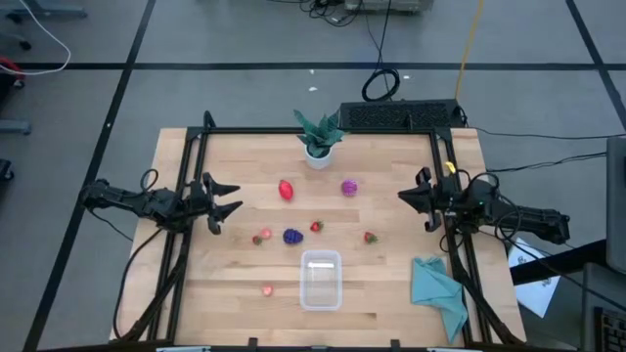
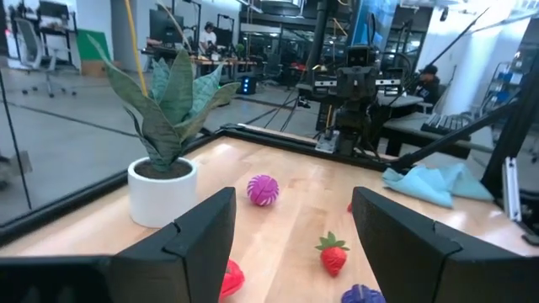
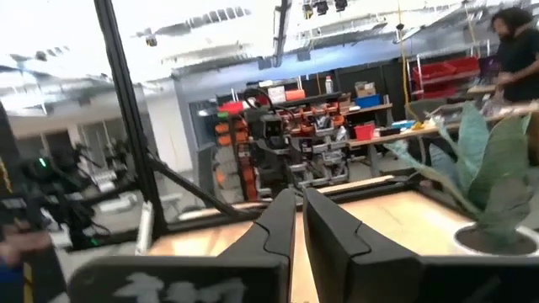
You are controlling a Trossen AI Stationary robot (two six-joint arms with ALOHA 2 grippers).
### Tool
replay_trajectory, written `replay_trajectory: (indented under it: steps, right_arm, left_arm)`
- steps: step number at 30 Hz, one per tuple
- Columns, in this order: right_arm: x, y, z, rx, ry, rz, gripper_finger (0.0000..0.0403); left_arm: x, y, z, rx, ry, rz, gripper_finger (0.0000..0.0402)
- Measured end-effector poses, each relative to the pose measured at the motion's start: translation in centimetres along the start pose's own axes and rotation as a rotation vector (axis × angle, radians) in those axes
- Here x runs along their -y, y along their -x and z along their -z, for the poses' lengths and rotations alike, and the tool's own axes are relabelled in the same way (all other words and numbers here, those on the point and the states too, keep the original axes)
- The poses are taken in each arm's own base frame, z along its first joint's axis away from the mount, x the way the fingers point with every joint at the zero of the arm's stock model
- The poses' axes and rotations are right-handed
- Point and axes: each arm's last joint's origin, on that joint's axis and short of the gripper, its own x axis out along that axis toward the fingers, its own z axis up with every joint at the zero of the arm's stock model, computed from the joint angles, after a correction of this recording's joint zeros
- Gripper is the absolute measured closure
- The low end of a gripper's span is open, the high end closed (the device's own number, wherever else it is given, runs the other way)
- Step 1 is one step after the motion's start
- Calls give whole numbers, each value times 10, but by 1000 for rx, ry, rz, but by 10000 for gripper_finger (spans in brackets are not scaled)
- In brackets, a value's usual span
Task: Pick and placing Produce into tupperware
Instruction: Put the pink dragon fruit into the transparent container
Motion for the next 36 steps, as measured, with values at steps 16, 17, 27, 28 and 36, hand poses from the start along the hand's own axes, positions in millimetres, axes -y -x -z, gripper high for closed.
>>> replay_trajectory:
  steps: [16, 17, 27, 28, 36]
  right_arm:
    - [-3, 1, -12, 119, -64, -35, 385]
    - [-4, 1, -16, 165, -22, -46, 385]
    - [-13, 13, -47, 525, 216, -70, 385]
    - [-13, 13, -46, 515, 210, -70, 385]
    - [-12, 7, -41, 436, 174, -89, 385]
  left_arm:
    - [2, 3, -23, 105, 34, 30, 160]
    - [2, 5, -29, 120, 25, 31, 160]
    - [7, 9, -100, 120, -125, -29, 160]
    - [9, 6, -108, 91, -143, -60, 160]
    - [37, -36, -182, -123, -295, -291, 160]
